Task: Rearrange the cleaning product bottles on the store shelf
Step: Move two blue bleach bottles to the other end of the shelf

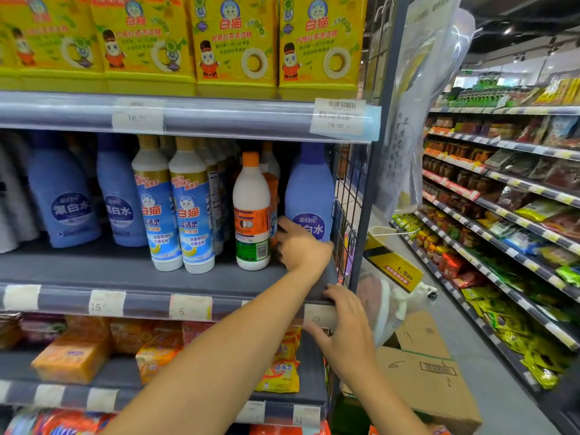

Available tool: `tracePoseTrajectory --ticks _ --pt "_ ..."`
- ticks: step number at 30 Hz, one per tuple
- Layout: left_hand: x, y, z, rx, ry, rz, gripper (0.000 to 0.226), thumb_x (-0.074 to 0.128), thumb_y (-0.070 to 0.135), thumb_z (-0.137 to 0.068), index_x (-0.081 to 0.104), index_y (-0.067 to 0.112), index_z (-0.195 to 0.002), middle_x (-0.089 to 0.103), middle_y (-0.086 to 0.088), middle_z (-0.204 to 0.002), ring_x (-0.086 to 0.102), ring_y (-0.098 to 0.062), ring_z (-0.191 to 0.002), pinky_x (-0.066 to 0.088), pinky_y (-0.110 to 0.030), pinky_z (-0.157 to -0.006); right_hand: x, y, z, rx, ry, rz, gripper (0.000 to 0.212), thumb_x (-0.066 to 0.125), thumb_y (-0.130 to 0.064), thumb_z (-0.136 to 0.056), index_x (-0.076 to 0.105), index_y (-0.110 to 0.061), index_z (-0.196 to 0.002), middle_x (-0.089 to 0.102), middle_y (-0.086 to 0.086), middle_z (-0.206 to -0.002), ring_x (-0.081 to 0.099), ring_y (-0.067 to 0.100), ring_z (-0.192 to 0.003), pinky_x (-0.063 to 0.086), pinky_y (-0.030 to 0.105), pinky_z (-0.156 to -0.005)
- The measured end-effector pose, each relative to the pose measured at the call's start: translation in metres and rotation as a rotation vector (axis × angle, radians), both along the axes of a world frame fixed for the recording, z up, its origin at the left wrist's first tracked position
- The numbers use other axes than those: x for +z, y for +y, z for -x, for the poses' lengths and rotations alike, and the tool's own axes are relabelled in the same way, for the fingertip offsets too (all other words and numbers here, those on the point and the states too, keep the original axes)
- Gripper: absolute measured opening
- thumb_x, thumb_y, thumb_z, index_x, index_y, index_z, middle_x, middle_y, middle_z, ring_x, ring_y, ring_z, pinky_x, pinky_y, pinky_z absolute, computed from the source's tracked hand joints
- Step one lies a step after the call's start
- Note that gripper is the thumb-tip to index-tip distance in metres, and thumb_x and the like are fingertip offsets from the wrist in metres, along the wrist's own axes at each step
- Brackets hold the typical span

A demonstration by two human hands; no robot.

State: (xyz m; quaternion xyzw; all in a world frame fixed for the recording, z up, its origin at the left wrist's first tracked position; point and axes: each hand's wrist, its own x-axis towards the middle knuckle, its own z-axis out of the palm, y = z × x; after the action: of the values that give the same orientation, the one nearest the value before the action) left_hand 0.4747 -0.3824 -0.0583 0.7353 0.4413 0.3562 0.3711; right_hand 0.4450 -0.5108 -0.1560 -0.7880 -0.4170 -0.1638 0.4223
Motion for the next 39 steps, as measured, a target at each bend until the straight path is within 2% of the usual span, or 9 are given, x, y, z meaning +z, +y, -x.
tracePoseTrajectory --ticks 5,10,16,30,35,39 --pt "0.0 0.03 -0.02 -0.059 -0.002 0.024 0.116 0.084 0.043 -0.058 0.015 0.015 -0.146 0.043 -0.018 -0.139 0.051 -0.037 -0.121 0.047 -0.042 -0.096 0.002 -0.002 0.0 0.018 -0.013 -0.01 0.06 0.087 -0.033 -0.067 0.059 -0.016 -0.117 0.058 -0.001 -0.126 0.048 0.017 -0.127 0.036 0.032 -0.105" --pt "-0.007 0.041 -0.032 -0.069 -0.081 -0.041 0.108 0.085 0.042 -0.056 0.025 0.015 -0.141 0.055 -0.017 -0.13 0.059 -0.037 -0.111 0.05 -0.038 -0.087 0.003 -0.002 0.0 0.012 -0.005 0.019 0.061 0.086 -0.035 -0.068 0.059 -0.015 -0.119 0.057 -0.001 -0.129 0.046 0.018 -0.129 0.036 0.034 -0.108" --pt "-0.013 0.052 -0.046 -0.108 -0.111 -0.06 0.112 0.085 0.041 -0.06 0.018 0.013 -0.146 0.049 -0.019 -0.137 0.053 -0.038 -0.12 0.047 -0.041 -0.096 0.001 -0.001 0.0 0.003 0.002 0.041 0.062 0.083 -0.039 -0.071 0.057 -0.018 -0.123 0.054 -0.004 -0.134 0.04 0.012 -0.133 0.027 0.025 -0.11" --pt "-0.015 0.059 -0.059 -0.154 -0.084 -0.036 0.115 0.083 0.042 -0.065 0.009 0.016 -0.148 0.044 -0.018 -0.14 0.051 -0.036 -0.122 0.045 -0.04 -0.096 0.004 -0.001 0.001 -0.01 -0.002 0.056 0.061 0.085 -0.037 -0.068 0.058 -0.017 -0.119 0.057 -0.001 -0.13 0.046 0.017 -0.13 0.039 0.038 -0.108" --pt "-0.009 0.051 -0.044 -0.198 0.101 0.087 0.117 0.085 0.044 -0.064 0.015 -0.002 -0.146 0.042 -0.018 -0.145 0.047 -0.034 -0.128 0.044 -0.036 -0.1 0.004 -0.001 0.0 -0.025 -0.002 0.068 0.06 0.083 -0.04 -0.069 0.058 -0.017 -0.119 0.057 -0.002 -0.131 0.046 0.017 -0.13 0.038 0.037 -0.108" --pt "-0.001 0.031 0.005 -0.423 0.186 0.163 0.083 0.082 0.041 -0.068 0.045 0.008 -0.135 0.053 -0.001 -0.13 0.054 -0.02 -0.113 0.047 -0.031 -0.088 0.002 0.0 0.0 -0.046 0.01 0.06 0.061 0.085 -0.04 -0.067 0.057 -0.02 -0.117 0.057 -0.003 -0.128 0.048 0.017 -0.127 0.039 0.038 -0.106"
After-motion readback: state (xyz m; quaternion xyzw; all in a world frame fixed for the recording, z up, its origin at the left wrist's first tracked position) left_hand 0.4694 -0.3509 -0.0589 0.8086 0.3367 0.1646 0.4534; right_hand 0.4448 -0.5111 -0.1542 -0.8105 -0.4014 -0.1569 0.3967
